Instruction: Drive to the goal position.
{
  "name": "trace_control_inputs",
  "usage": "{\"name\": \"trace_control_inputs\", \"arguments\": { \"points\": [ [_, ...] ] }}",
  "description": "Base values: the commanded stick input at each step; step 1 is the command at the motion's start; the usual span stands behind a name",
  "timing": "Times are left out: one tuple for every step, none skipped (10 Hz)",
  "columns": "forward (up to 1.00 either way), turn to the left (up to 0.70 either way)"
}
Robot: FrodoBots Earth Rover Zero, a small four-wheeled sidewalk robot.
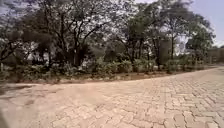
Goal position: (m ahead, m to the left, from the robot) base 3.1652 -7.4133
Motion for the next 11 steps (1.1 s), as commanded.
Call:
{"name": "trace_control_inputs", "arguments": {
  "points": [
    [0.7,-0.35],
    [0.7,-0.35],
    [0.7,-0.35],
    [0.7,-0.35],
    [0.7,-0.35],
    [0.7,-0.35],
    [0.7,-0.35],
    [0.7,-0.35],
    [0.7,-0.35],
    [0.7,-0.35],
    [0.7,-0.35]
  ]
}}
